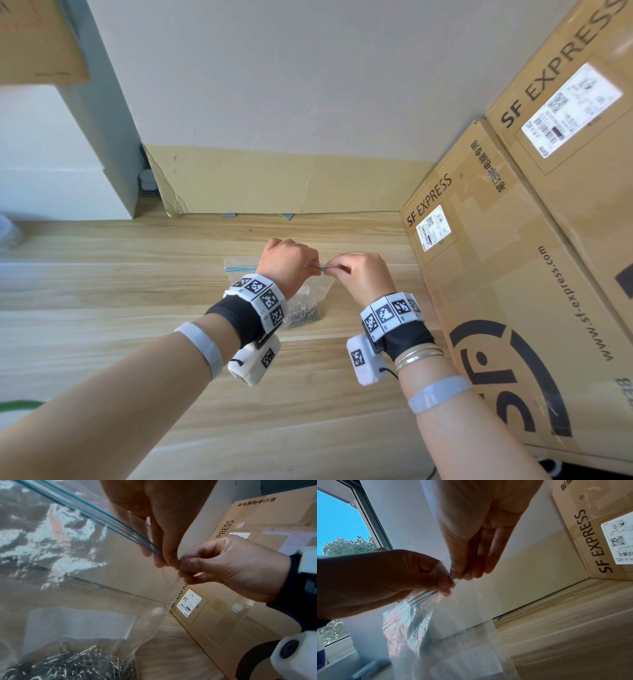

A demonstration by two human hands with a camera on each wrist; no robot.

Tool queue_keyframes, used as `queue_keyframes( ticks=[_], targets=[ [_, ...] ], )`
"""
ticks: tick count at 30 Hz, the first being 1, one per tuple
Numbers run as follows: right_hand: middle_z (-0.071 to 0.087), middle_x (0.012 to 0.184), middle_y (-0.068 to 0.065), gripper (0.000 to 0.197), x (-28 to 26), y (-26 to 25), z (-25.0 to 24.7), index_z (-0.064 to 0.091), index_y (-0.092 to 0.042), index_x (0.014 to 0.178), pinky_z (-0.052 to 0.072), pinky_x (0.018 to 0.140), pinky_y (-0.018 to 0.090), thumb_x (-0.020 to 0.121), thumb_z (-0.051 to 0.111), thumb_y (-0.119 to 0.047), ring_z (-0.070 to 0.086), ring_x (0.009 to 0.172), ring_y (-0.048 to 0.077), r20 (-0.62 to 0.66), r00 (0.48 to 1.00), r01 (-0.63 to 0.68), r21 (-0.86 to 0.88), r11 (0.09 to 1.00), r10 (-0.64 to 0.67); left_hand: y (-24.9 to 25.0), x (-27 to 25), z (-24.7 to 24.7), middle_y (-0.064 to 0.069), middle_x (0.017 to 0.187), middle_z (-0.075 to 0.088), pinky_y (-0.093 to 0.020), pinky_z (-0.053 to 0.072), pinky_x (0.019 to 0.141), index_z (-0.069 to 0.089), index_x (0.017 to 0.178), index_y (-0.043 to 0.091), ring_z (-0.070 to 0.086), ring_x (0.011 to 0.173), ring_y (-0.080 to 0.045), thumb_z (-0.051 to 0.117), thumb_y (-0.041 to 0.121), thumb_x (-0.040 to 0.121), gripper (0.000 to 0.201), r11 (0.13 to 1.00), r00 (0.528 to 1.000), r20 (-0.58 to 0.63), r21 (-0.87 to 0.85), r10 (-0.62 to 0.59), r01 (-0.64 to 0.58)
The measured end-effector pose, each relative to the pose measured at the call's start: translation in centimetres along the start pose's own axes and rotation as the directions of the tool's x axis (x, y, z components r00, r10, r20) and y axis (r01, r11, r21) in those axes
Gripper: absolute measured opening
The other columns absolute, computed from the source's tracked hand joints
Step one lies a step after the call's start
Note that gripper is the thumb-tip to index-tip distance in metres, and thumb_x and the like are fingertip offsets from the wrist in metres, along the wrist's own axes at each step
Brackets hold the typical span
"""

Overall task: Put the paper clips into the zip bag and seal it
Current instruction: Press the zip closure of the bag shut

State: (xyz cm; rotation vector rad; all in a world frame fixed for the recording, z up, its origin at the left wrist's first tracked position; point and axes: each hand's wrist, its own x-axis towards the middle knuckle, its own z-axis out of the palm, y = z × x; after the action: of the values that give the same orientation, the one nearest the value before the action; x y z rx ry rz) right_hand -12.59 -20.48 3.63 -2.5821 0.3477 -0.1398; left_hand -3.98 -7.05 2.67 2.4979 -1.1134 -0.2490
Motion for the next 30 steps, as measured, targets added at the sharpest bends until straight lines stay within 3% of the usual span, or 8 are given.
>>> queue_keyframes(
  ticks=[10,13,19,23,30],
  targets=[
    [0.072,0.079,-0.001,0.007,-0.4,-0.2,0.2,0.071,-0.019,0.076,0.053,0.064,0.037,0.079,0.066,-0.022,0.064,0.074,0.021,-0.031,0.999,0.038,-0.029,0.999,-0.039,-0.2,0.0,0.4,0.003,0.099,0.067,-0.031,0.024,0.092,0.063,0.097,0.018,0.052,0.102,-0.022,0.046,0.031,0.093,0.022,0.995,0.997,0.017,0.076,0.07,-0.071],
    [0.073,0.086,-0.001,0.009,-0.2,-0.4,0.1,0.072,-0.022,0.084,0.052,0.069,0.037,0.08,0.065,-0.026,0.064,0.08,0.022,0.043,0.998,0.035,-0.03,0.999,-0.034,-0.3,-0.1,0.4,0.003,0.098,0.066,-0.031,0.024,0.092,0.063,0.097,0.019,0.054,0.101,-0.022,0.044,0.032,0.093,0.023,0.993,0.997,0.019,0.093,0.077,-0.079],
    [0.072,0.081,-0.001,0.01,0.4,-0.9,0.1,0.072,-0.021,0.08,0.051,0.065,0.034,0.081,0.063,-0.026,0.063,0.075,0.022,0.057,0.998,0.021,-0.055,0.998,-0.018,-0.9,-0.4,-0.7,0.006,0.1,0.067,-0.033,0.021,0.095,0.062,0.102,0.024,0.054,0.103,-0.019,0.049,0.041,0.09,0.025,0.996,0.999,0.015,0.077,0.05,-0.051],
    [0.069,0.074,-0.005,0.008,0.1,-1.1,0.4,0.068,-0.022,0.074,0.049,0.059,0.032,0.079,0.062,-0.025,0.059,0.069,0.019,0.03,0.999,0.033,-0.062,0.998,-0.031,-1.3,-0.6,-1.1,0.005,0.094,0.066,-0.032,0.021,0.089,0.063,0.096,0.023,0.053,0.099,-0.019,0.049,0.04,0.09,0.024,0.994,0.998,0.025,0.099,0.05,-0.052],
    [0.072,0.088,-0.006,0.012,0.5,-1.9,0.2,0.071,-0.025,0.082,0.05,0.068,0.032,0.082,0.061,-0.033,0.063,0.083,0.019,0.103,0.994,0.043,-0.089,0.995,-0.034,-1.6,-0.9,-1.0,0.005,0.096,0.068,-0.031,0.02,0.087,0.065,0.099,0.021,0.054,0.099,-0.018,0.048,0.04,0.09,0.026,0.996,0.999,0.007,0.083,0.044,-0.045]
  ],
)
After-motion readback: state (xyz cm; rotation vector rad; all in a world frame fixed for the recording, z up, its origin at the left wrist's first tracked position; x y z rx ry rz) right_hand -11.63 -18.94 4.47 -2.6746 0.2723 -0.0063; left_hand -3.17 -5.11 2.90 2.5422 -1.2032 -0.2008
